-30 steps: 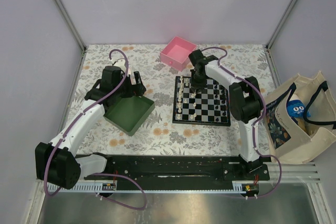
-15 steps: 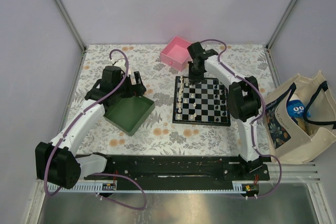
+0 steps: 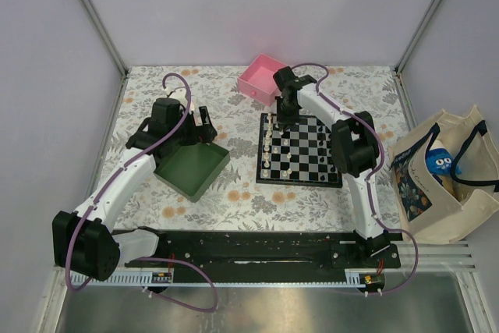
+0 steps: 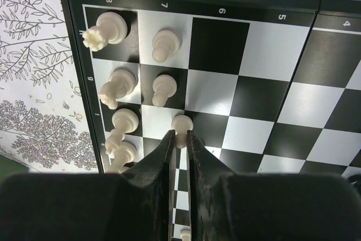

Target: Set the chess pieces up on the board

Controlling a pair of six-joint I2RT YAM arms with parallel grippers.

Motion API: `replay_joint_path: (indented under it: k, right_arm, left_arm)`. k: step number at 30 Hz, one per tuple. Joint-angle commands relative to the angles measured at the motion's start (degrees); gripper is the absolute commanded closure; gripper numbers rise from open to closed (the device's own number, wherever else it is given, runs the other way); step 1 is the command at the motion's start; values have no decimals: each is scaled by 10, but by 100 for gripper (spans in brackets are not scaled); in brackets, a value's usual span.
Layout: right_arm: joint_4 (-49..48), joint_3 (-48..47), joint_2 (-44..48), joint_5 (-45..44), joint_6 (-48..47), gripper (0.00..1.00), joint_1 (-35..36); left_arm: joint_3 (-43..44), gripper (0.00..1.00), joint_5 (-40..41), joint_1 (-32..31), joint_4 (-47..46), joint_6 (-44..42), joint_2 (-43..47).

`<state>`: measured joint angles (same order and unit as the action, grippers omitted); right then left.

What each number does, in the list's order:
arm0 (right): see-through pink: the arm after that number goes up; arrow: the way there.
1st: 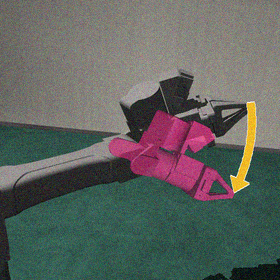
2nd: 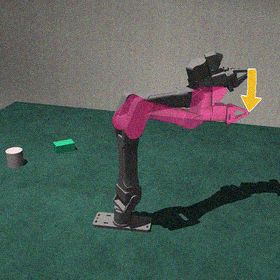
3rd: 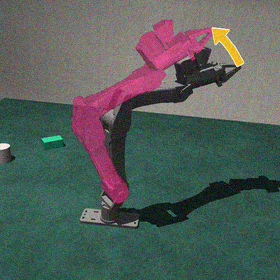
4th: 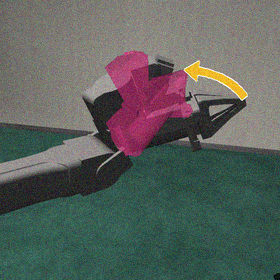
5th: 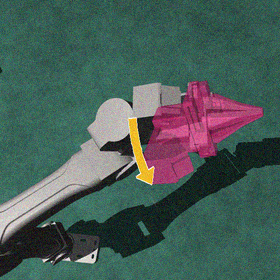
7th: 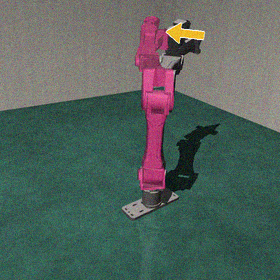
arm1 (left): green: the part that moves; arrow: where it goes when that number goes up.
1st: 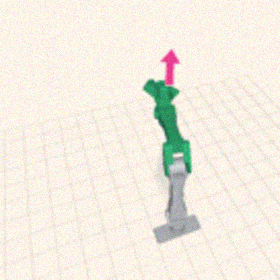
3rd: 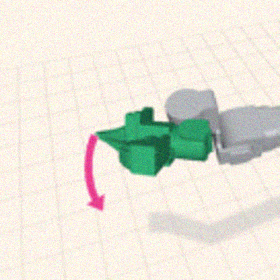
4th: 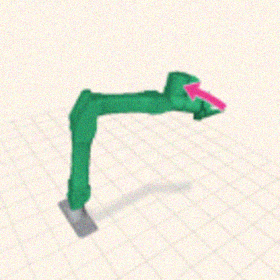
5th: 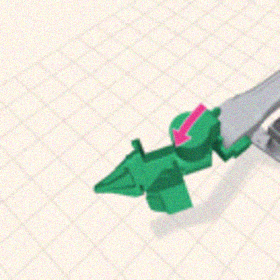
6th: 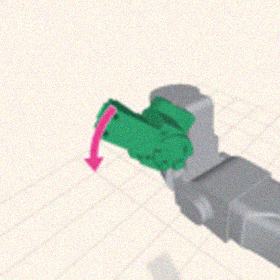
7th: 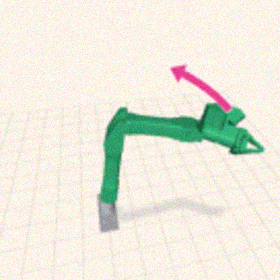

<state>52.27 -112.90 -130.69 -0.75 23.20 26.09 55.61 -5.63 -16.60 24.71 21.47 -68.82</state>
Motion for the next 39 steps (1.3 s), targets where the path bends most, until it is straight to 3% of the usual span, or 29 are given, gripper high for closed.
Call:
replay_joint_path:
  k: [1,17,25,39]
  right_arm:
    - [2,-18,-2,6,-6,88,7]
    - [0,-28,-18,18,-4,87,18]
    - [5,-36,-18,17,-6,73,18]
    - [5,-14,61,-14,-28,62,14]
  left_arm:
    - [1,1,-3,0,-21,3,3]
    - [0,1,-2,0,-21,4,4]
    - [-1,1,-3,-1,-21,3,6]
    - [-1,1,-4,0,-21,3,6]
